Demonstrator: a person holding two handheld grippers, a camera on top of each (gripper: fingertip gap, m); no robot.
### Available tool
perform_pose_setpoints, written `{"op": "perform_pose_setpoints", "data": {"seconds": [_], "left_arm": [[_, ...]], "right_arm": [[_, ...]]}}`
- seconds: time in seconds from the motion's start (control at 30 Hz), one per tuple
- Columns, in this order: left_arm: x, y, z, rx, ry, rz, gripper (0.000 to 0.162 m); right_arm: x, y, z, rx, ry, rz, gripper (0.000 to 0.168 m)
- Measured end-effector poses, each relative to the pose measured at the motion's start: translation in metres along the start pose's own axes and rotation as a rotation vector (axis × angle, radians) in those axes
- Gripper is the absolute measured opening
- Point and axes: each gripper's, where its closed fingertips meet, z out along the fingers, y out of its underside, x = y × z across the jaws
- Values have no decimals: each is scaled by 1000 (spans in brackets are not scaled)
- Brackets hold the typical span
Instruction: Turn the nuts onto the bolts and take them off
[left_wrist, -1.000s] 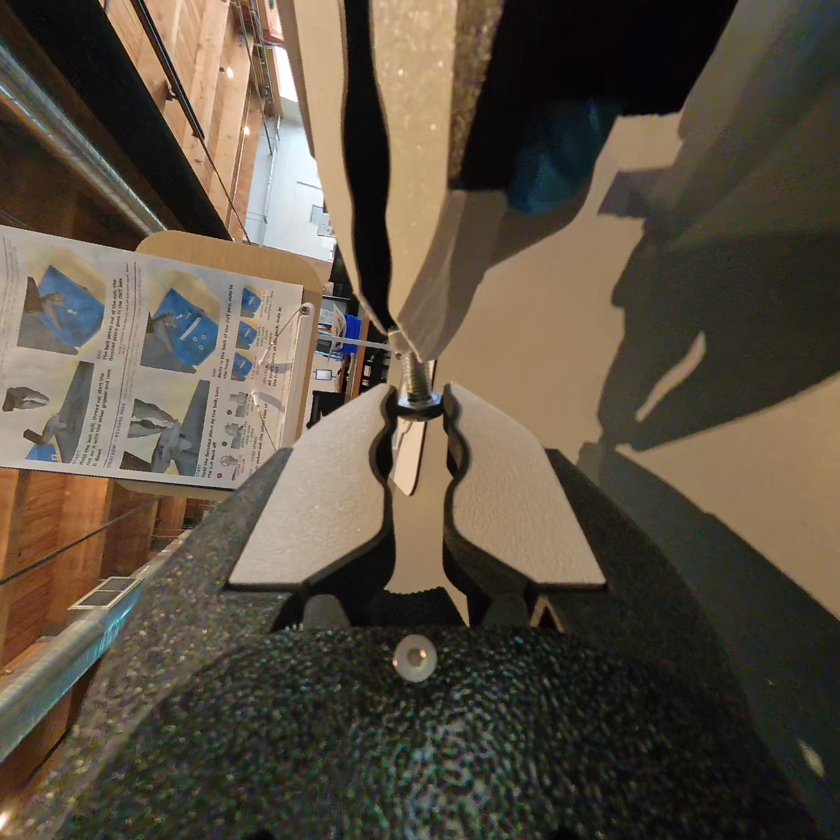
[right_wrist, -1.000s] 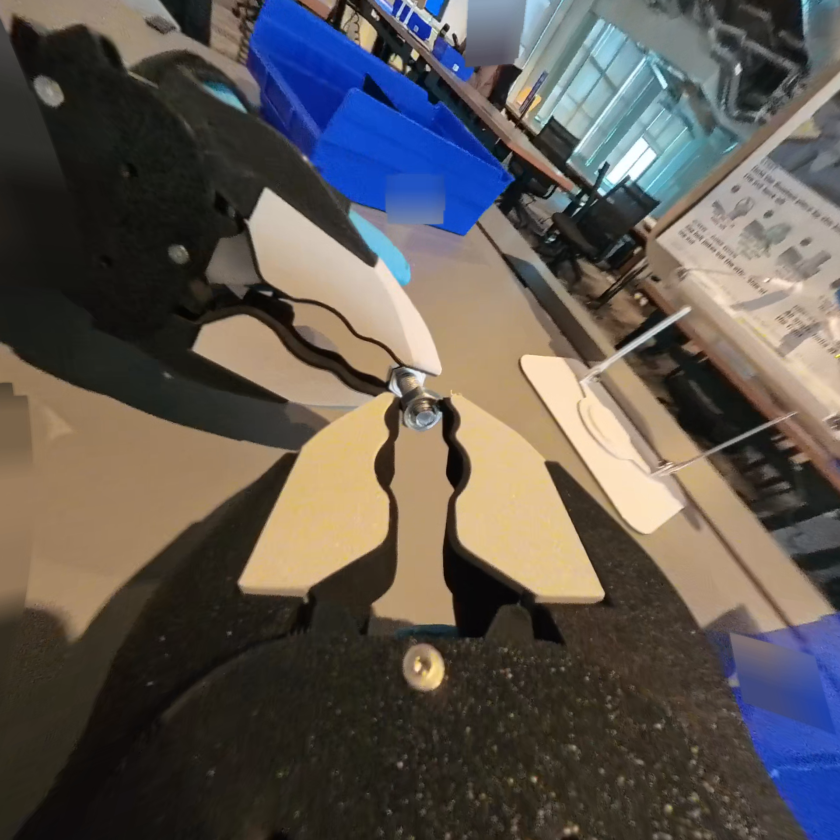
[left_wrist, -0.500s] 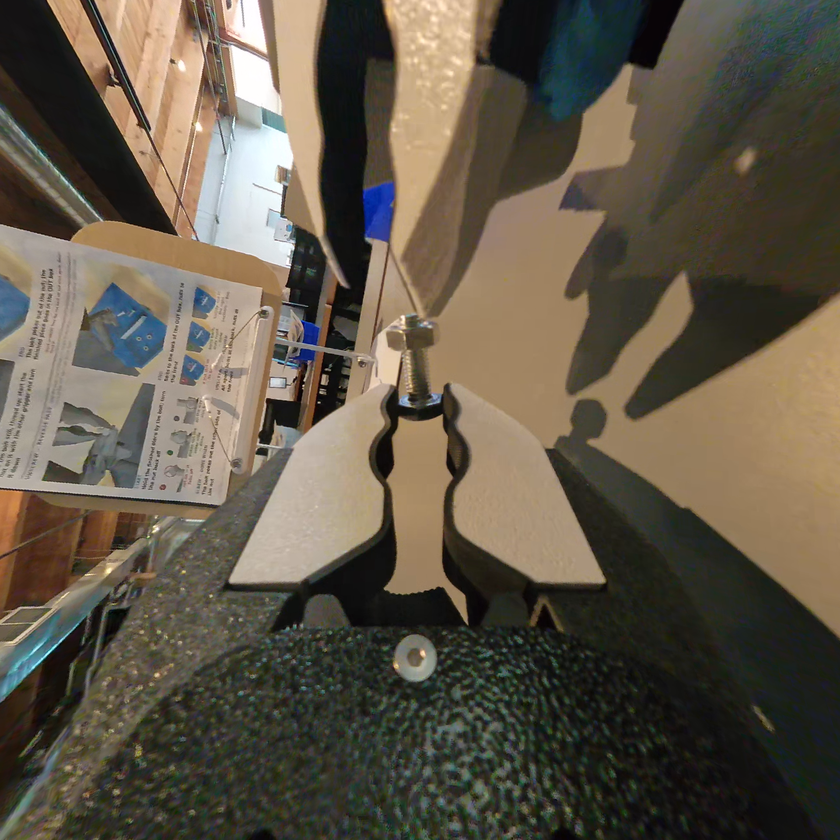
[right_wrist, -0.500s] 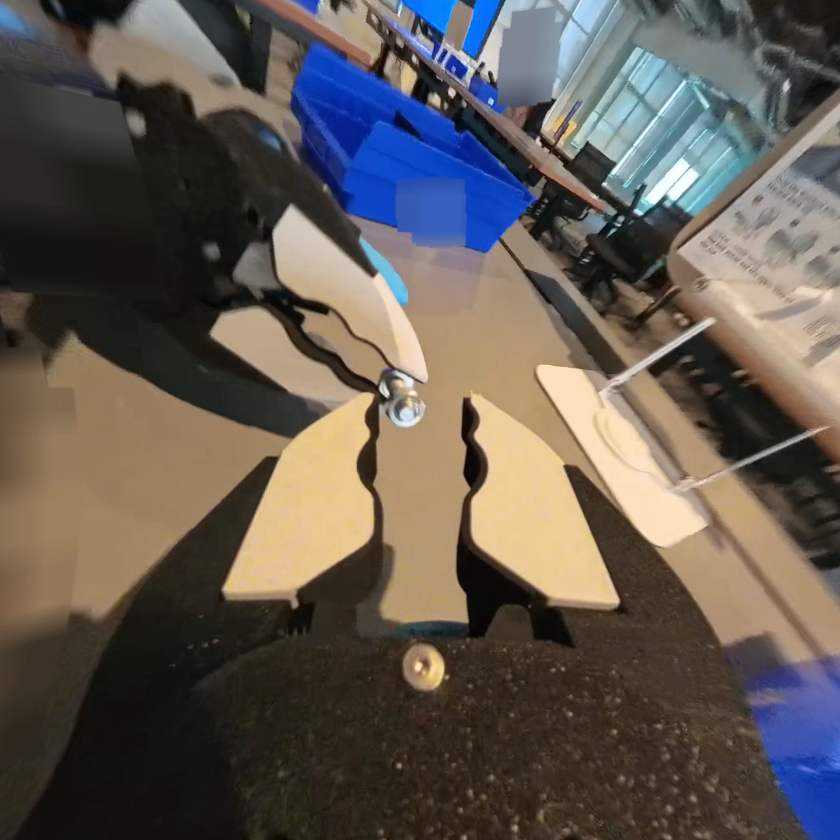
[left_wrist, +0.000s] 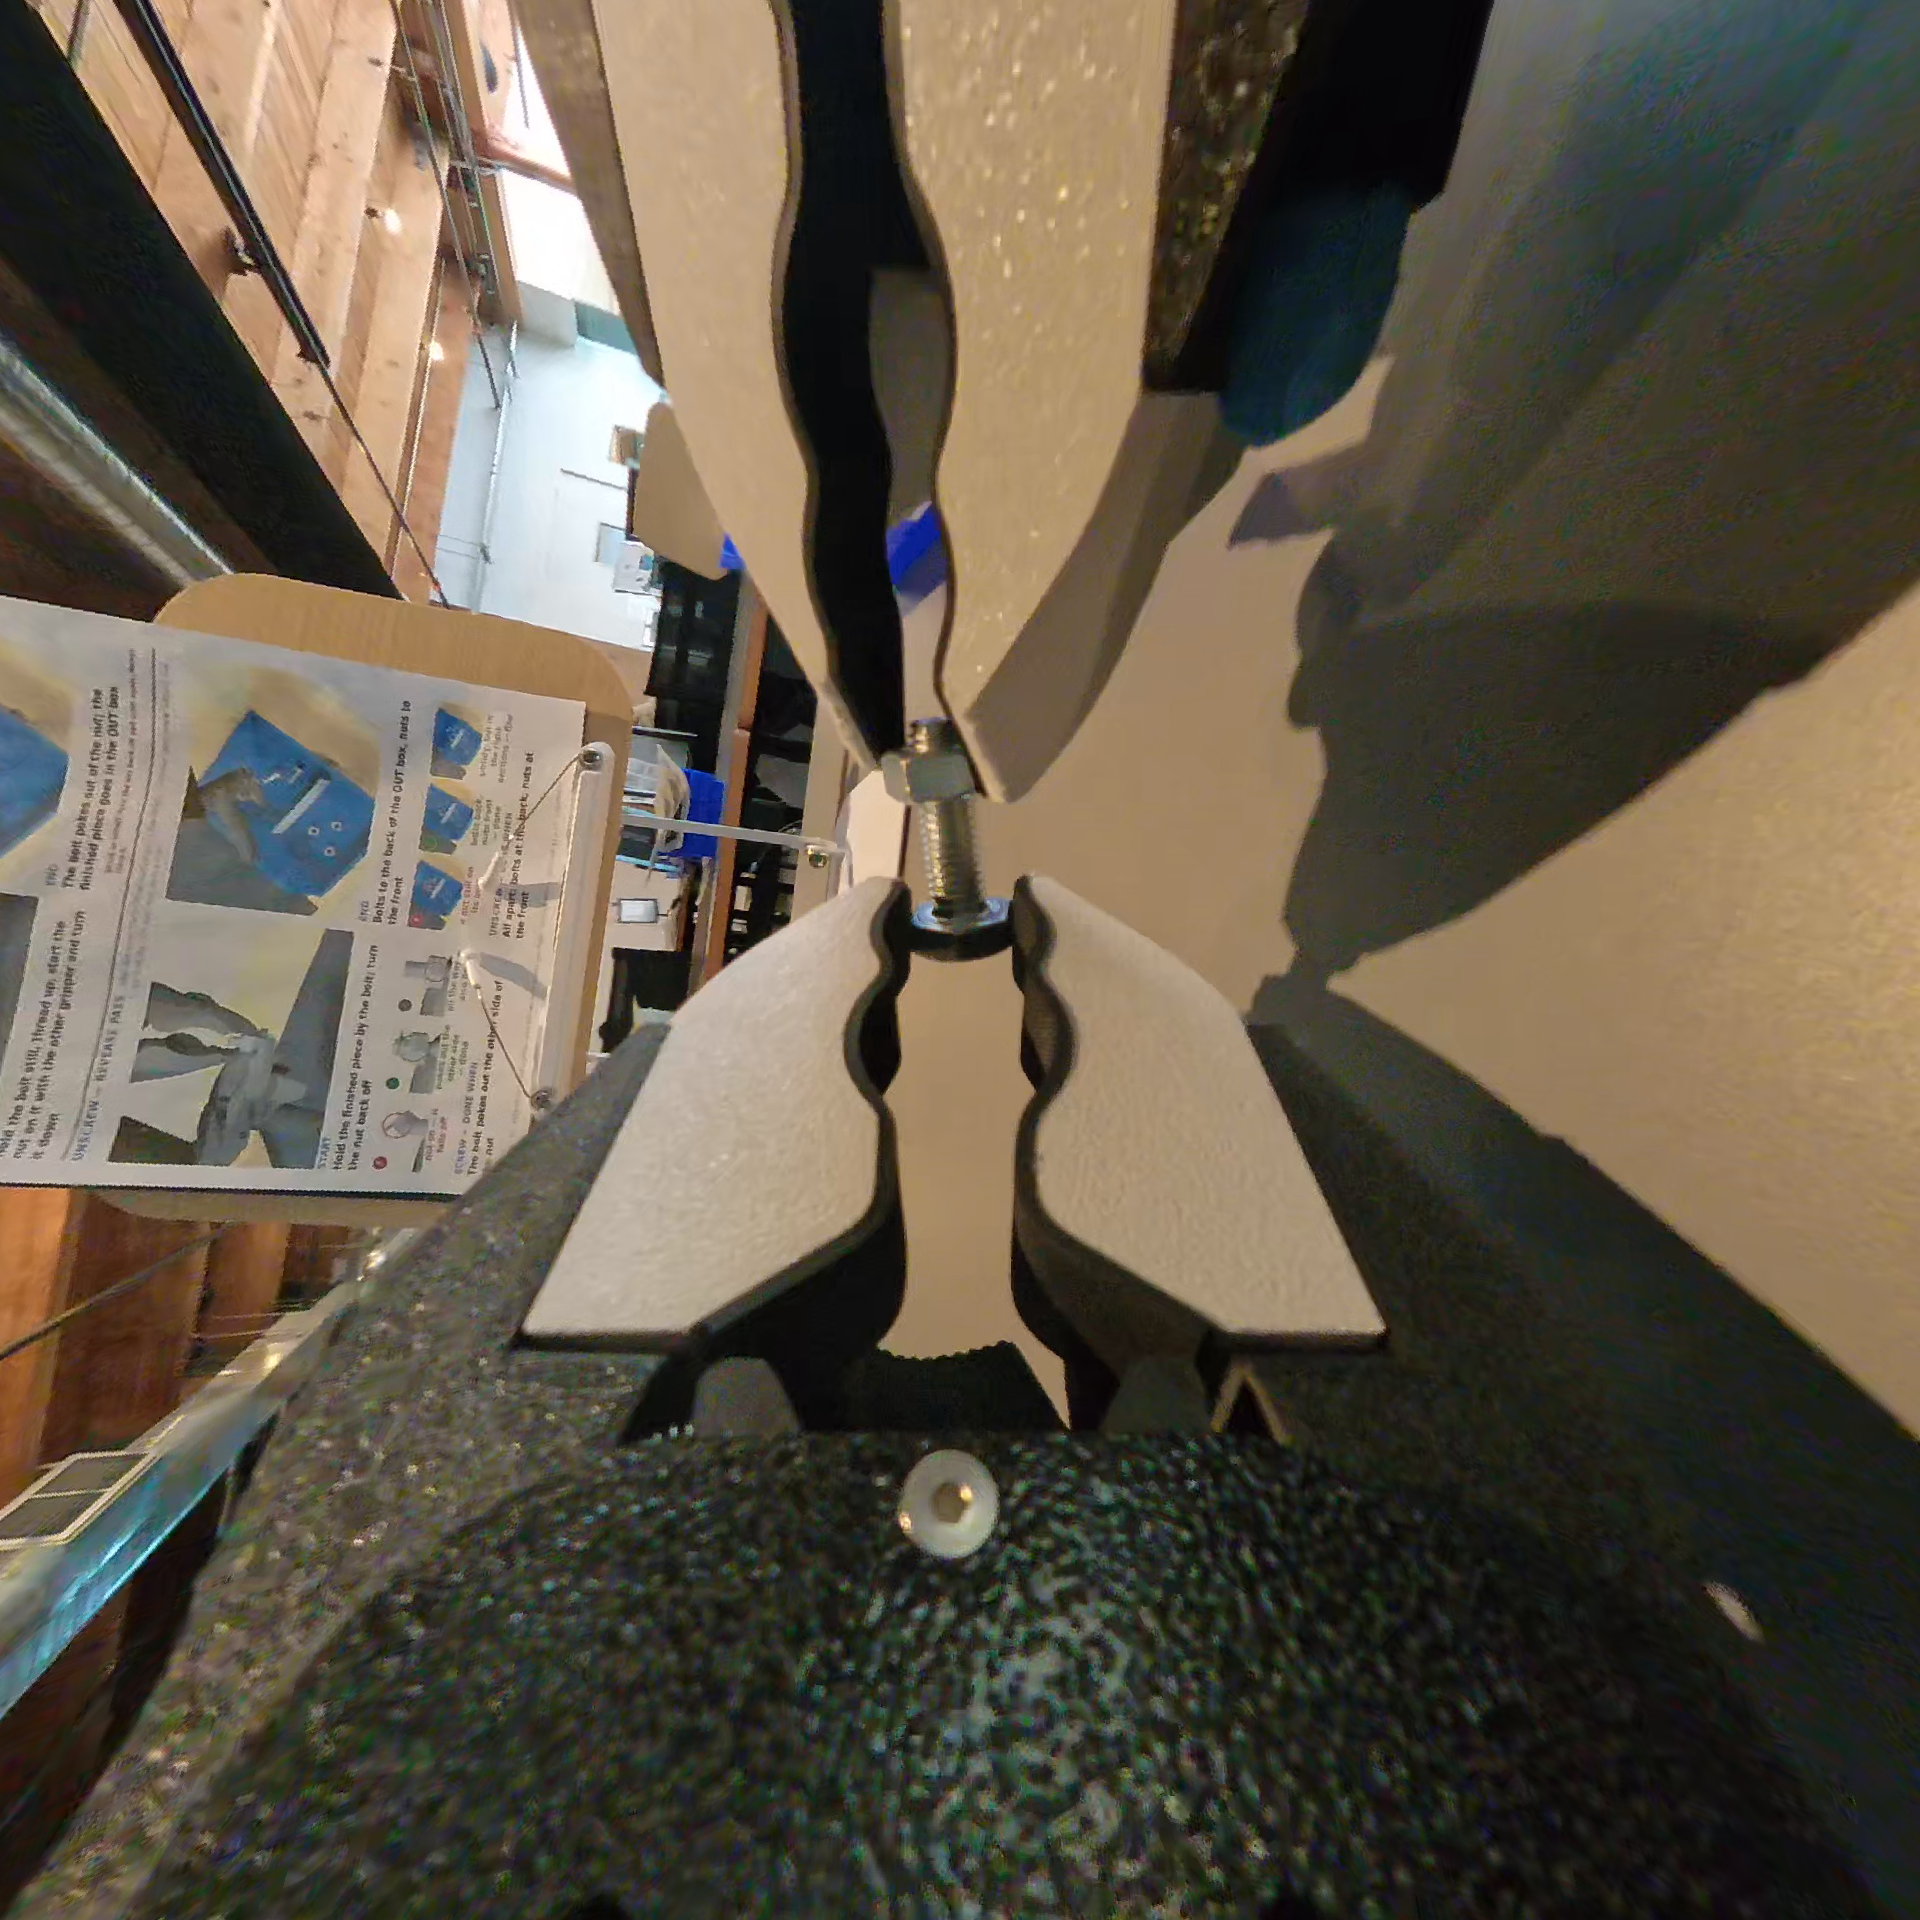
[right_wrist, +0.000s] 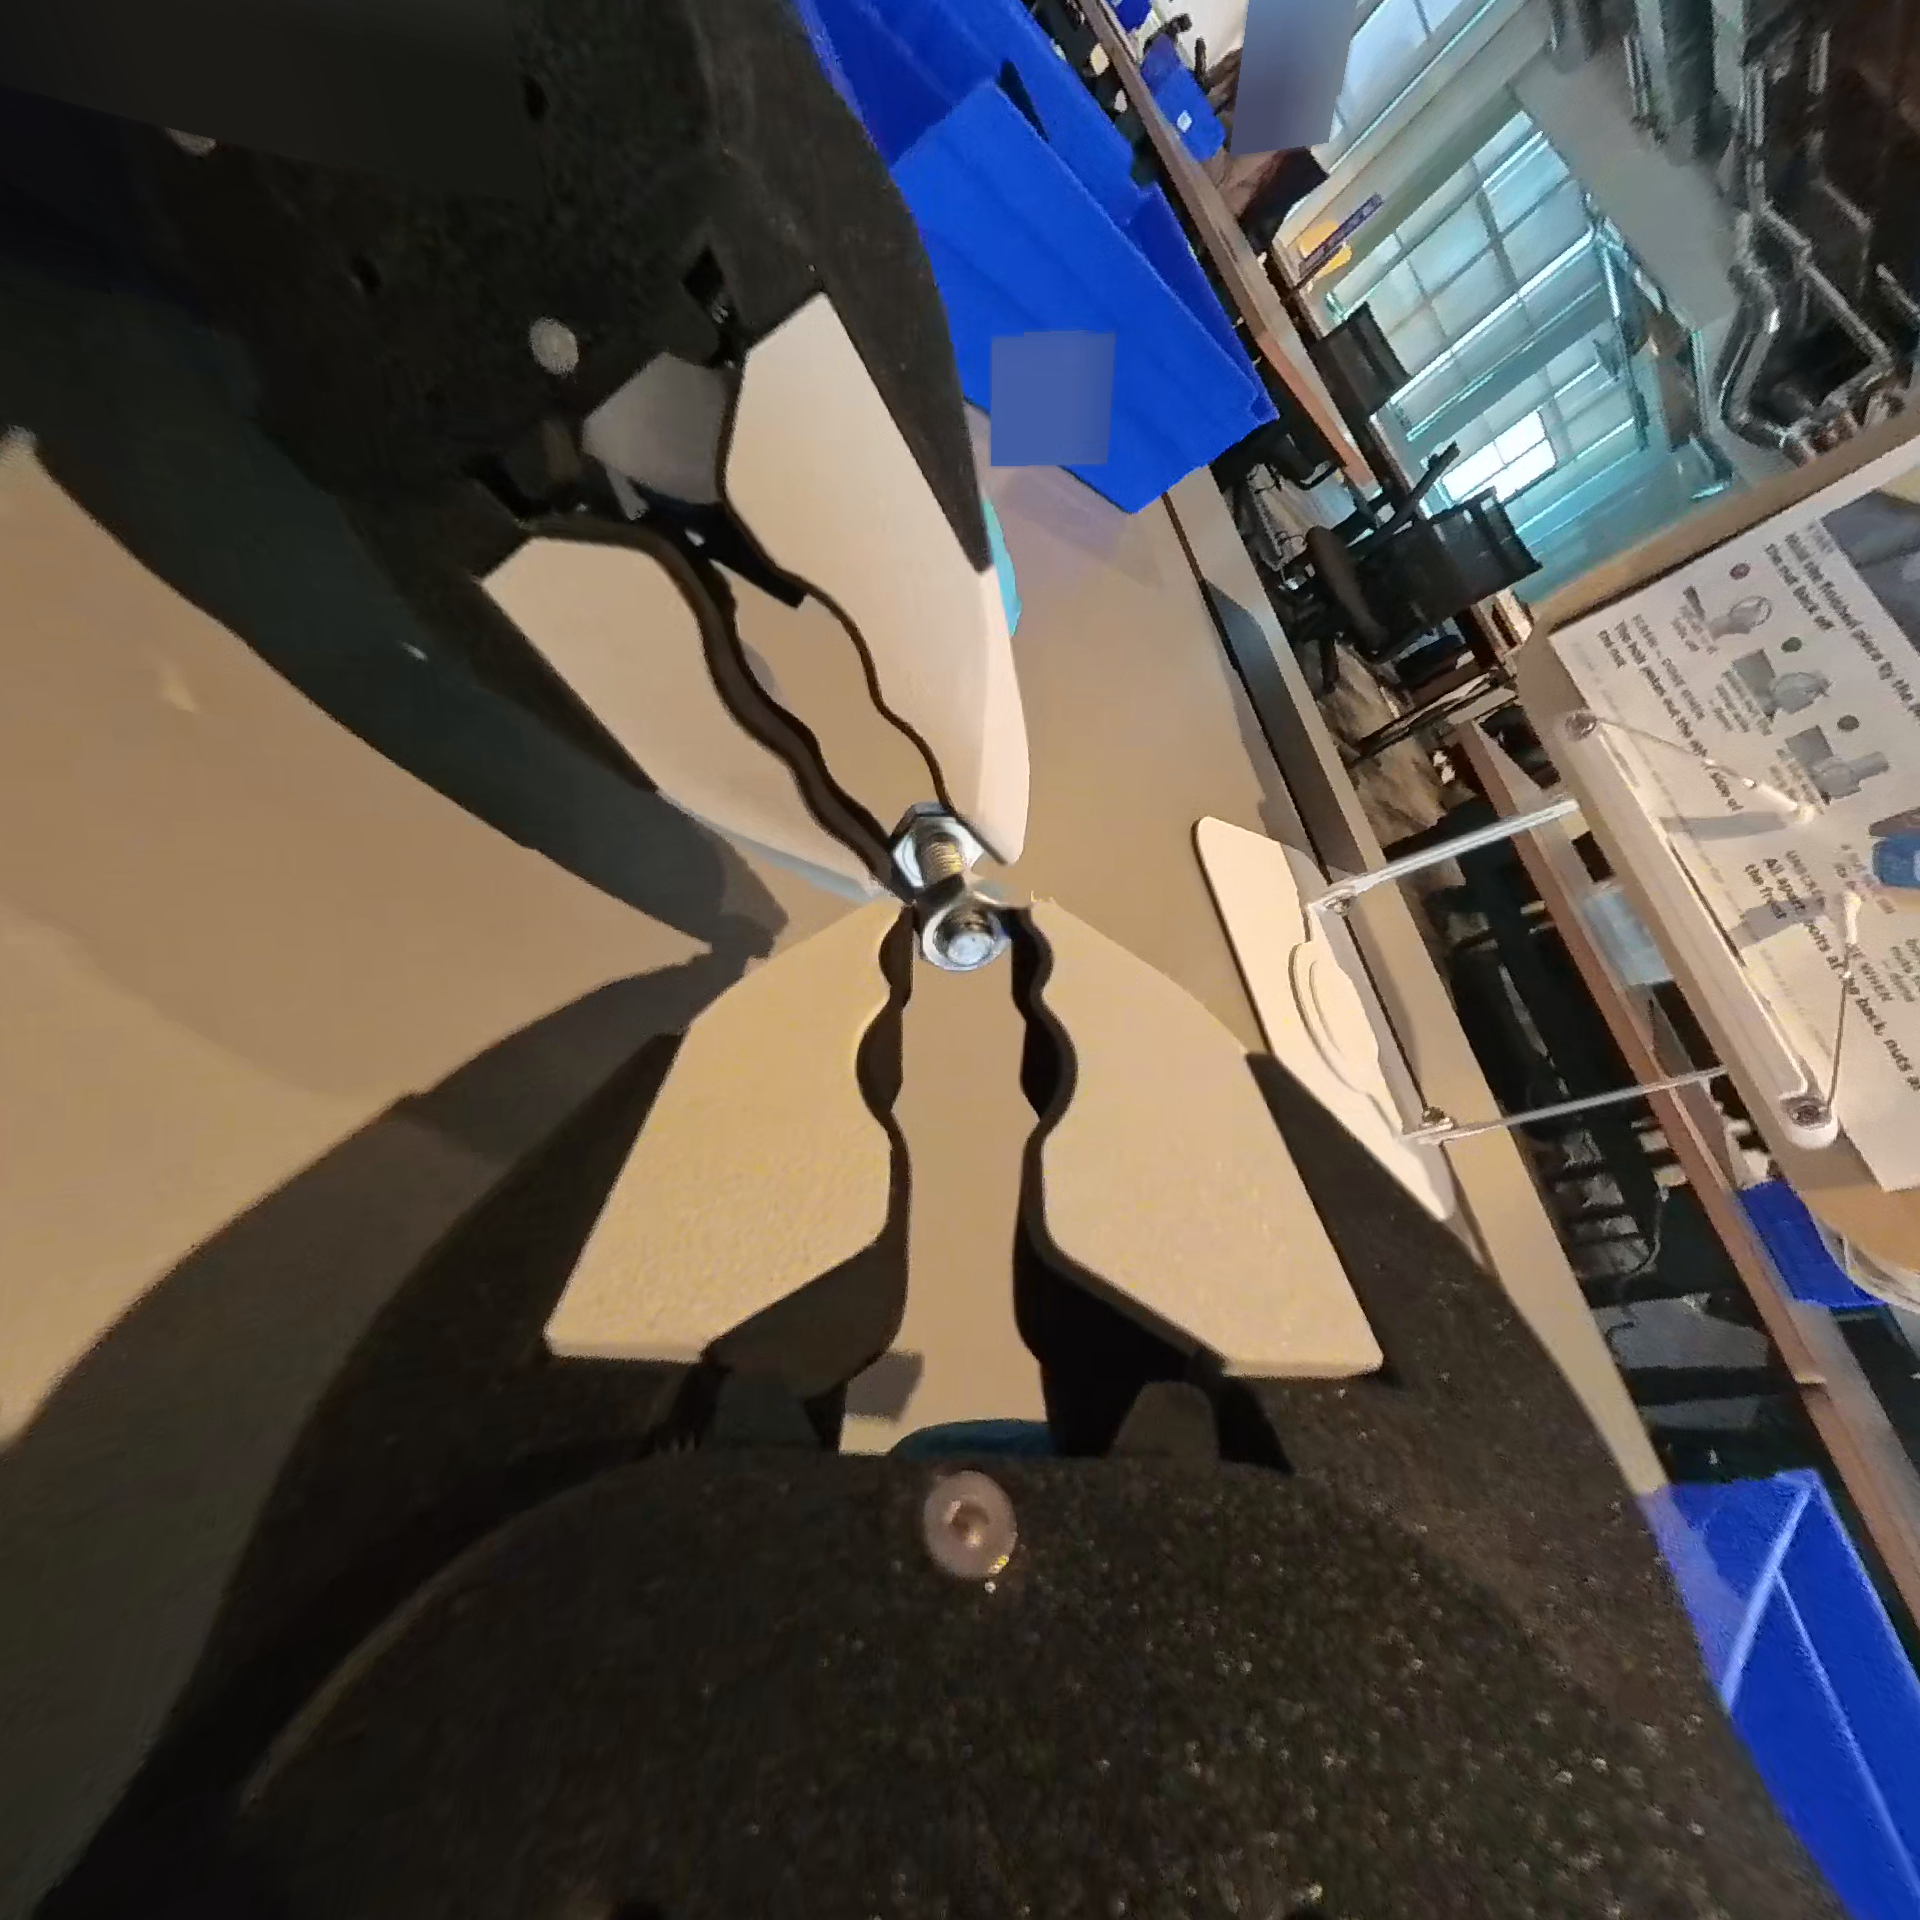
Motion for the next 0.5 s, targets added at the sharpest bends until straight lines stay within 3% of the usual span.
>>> {"op": "perform_pose_setpoints", "data": {"seconds": [0.1, 0.3, 0.4, 0.5], "left_arm": [[-5, 3, 0, -23, -36, 22, 19], [-10, 5, -1, -34, -61, 10, 19], [-6, 6, 0, -32, -30, -35, 19], [-4, 8, 1, -38, -14, -50, 19]], "right_arm": [[3, -2, 2, -14, -11, 122, 18], [7, -8, 3, 46, -174, 716, 17], [13, -14, -1, 145, -164, 668, 20], [17, -14, -3, 145, -56, 423, 29]]}}
